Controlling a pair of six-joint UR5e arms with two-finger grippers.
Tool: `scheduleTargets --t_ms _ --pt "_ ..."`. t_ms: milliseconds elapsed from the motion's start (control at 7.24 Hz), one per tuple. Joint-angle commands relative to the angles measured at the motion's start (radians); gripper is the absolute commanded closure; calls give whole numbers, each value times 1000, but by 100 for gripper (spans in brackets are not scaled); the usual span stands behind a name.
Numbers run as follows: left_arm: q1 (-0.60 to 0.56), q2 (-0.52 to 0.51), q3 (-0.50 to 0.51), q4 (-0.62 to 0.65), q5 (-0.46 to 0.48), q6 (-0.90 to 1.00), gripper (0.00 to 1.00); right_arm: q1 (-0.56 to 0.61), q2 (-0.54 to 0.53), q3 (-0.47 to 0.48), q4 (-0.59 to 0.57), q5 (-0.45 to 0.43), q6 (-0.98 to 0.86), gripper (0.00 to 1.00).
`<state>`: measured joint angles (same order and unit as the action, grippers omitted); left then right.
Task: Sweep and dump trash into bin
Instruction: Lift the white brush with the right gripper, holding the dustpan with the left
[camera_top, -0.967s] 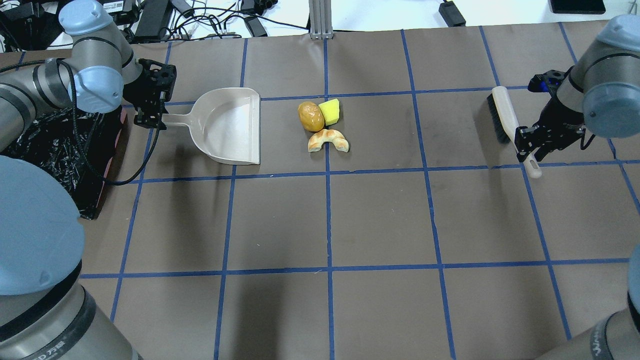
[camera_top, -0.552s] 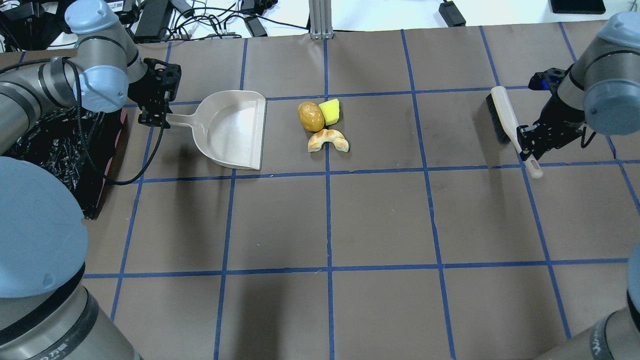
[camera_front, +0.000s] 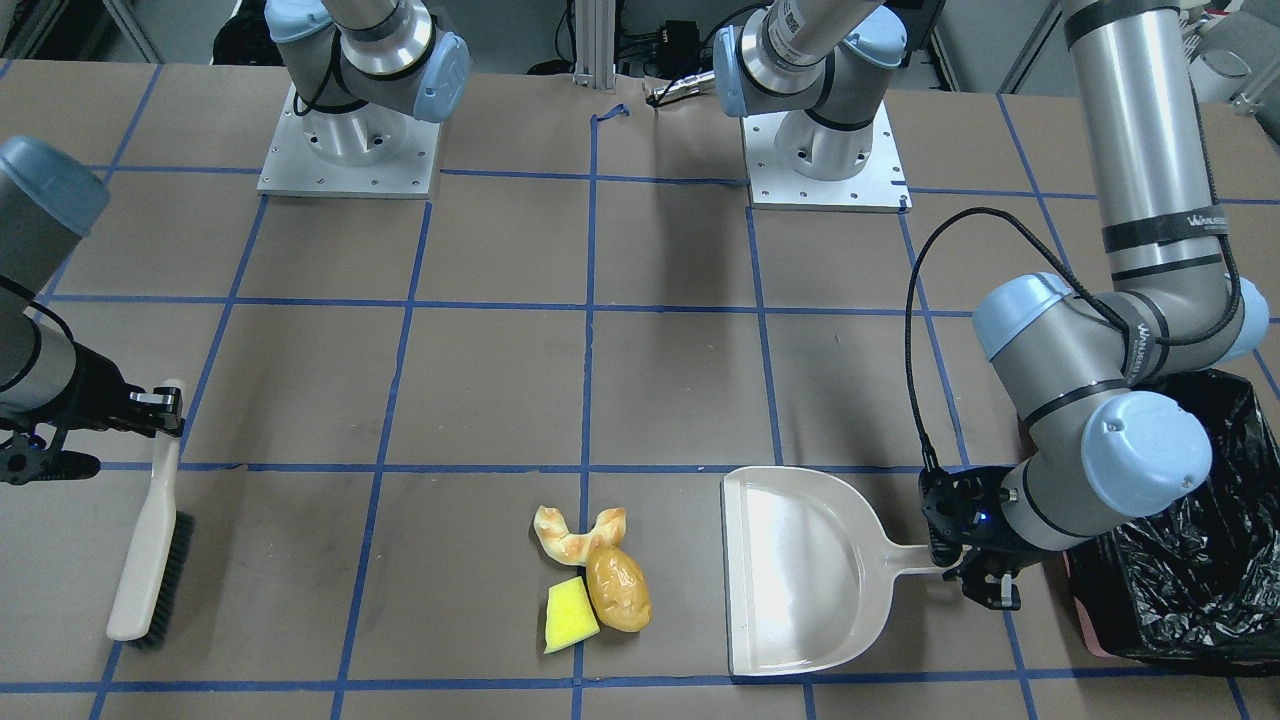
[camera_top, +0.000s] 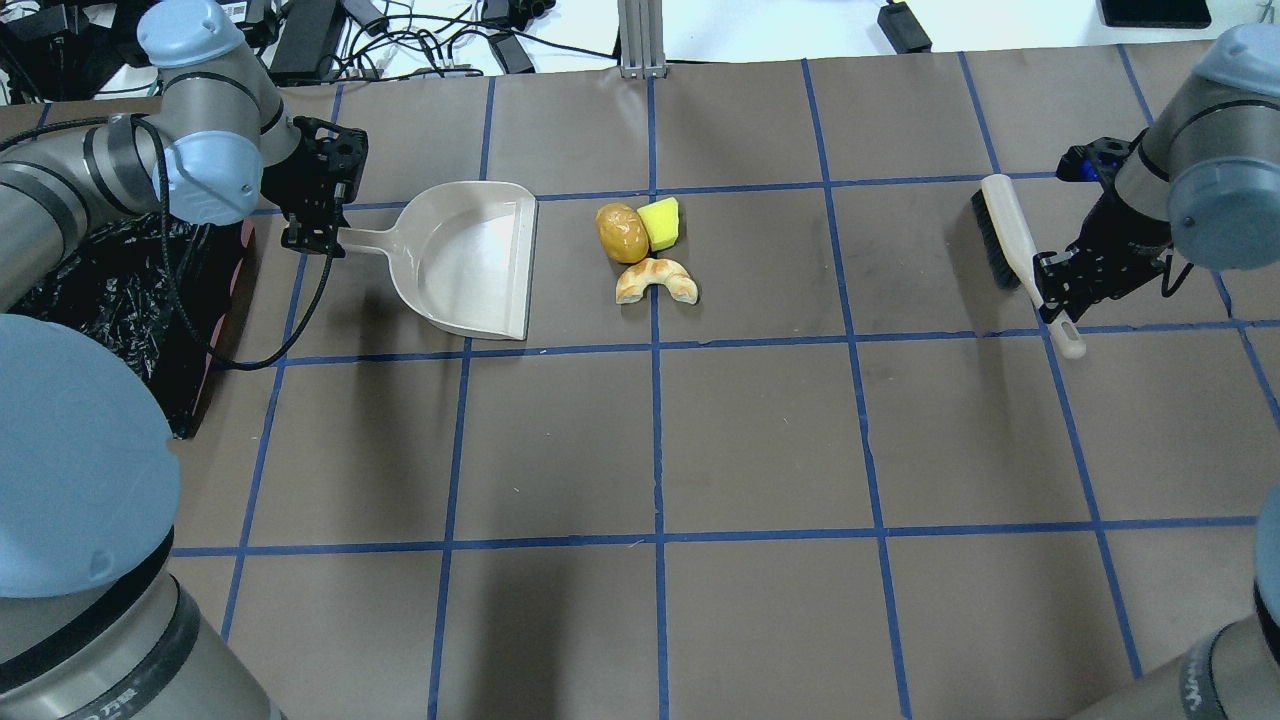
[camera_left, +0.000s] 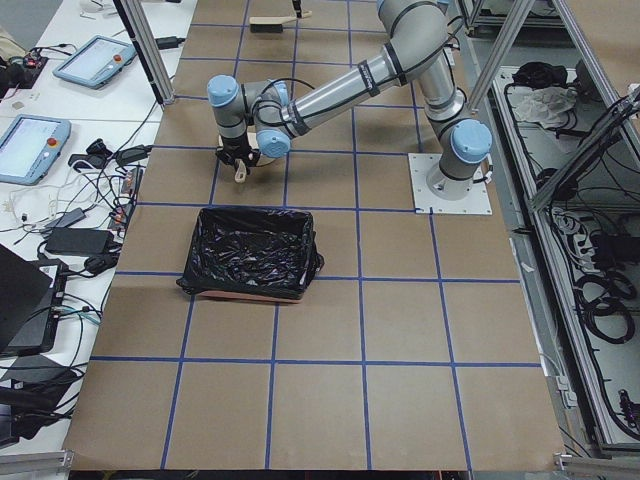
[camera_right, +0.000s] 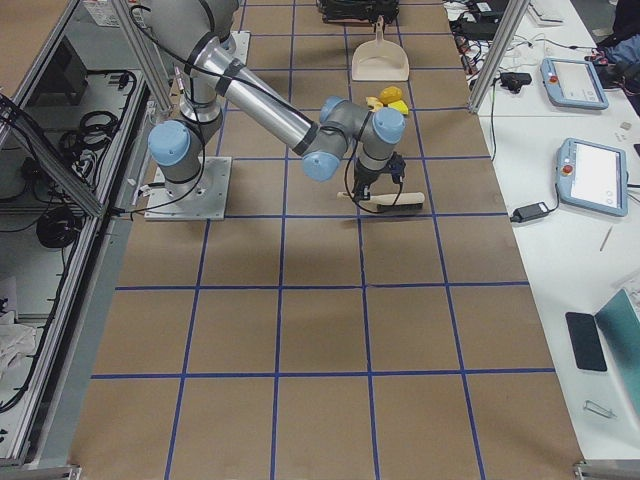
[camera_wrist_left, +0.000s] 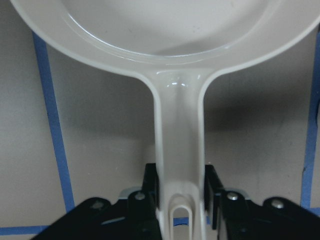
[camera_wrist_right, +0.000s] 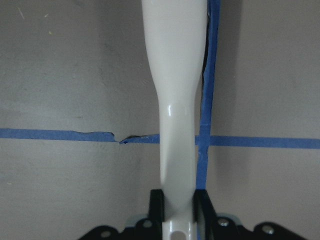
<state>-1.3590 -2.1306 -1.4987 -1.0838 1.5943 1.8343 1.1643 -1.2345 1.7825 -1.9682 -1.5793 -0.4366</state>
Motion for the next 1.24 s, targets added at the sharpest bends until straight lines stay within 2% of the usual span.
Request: scheduleTargets --t_ms 0,138,414,967,1105 --pt "-2 -2 1 -1 3 -3 80 0 1 0 0 1 -1 60" --pt "-5 -3 6 -2 10 -38 80 0 1 0 0 1 -2 57" --pt "-34 -3 37 -10 68 -43 80 0 1 0 0 -1 -1 36" --pt "-40 -15 43 -15 75 -46 80 0 20 0 0 -1 1 39" --pt "-40 -15 43 -15 75 -46 80 0 18 0 0 -1 1 56"
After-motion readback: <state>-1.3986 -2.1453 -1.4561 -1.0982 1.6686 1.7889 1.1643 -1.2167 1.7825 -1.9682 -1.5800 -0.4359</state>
